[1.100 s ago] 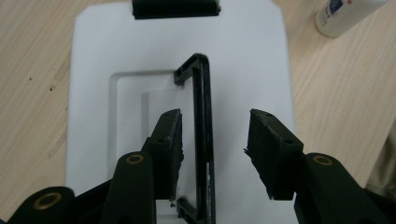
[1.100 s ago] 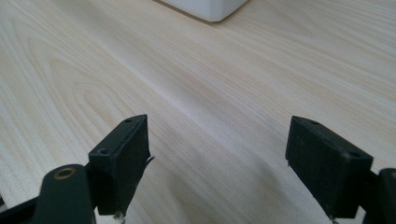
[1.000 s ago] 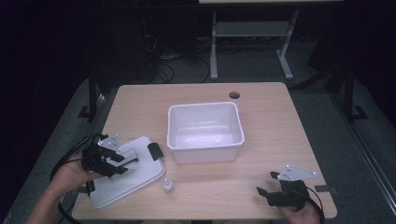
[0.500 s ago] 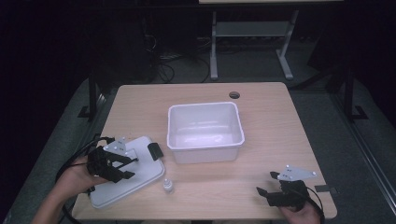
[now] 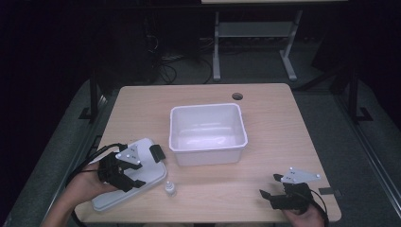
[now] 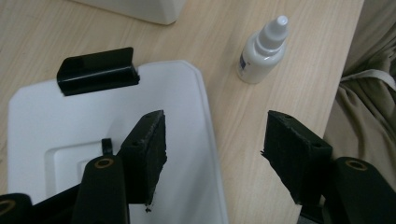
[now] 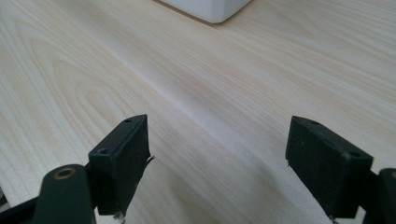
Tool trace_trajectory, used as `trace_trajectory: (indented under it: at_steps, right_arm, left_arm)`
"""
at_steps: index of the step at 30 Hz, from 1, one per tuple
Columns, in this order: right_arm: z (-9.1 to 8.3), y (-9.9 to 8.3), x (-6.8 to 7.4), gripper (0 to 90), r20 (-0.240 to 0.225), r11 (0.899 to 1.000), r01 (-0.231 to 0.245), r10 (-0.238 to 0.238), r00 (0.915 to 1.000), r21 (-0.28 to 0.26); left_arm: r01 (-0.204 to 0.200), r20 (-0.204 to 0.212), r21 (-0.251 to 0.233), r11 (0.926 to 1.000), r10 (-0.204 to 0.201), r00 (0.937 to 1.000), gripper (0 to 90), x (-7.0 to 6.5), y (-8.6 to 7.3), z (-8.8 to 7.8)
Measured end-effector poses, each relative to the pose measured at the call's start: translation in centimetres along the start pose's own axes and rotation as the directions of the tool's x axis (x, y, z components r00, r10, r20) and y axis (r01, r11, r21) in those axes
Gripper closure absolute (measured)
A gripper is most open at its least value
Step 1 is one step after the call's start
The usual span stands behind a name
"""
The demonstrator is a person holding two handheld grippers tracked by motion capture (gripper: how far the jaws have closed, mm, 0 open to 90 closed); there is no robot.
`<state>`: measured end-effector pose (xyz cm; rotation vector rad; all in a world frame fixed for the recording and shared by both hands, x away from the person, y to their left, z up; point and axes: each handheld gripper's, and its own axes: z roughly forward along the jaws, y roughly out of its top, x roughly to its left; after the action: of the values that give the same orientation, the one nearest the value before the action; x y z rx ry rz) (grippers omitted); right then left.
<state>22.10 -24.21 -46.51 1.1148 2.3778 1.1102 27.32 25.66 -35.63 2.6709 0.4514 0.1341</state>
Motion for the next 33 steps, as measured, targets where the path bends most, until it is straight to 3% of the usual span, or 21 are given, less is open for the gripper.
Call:
trace_trajectory:
  at_steps: [24, 33]
  right_arm:
    - [0.0, 0.0, 0.0, 21.1, -0.006, 1.0, 0.007, -0.007, 1.0, -0.006]
    - [0.0, 0.0, 0.0, 21.1, -0.007, 1.0, 0.008, -0.008, 0.9999, -0.004]
  left_arm:
    - [-0.055, 0.058, -0.019, 0.9983, 0.056, 0.9968, 34.6, -2.2, 2.6, 2.8]
    - [-0.054, 0.079, -0.022, 0.9983, 0.056, 0.9953, 33.8, -2.6, 2.9, 4.1]
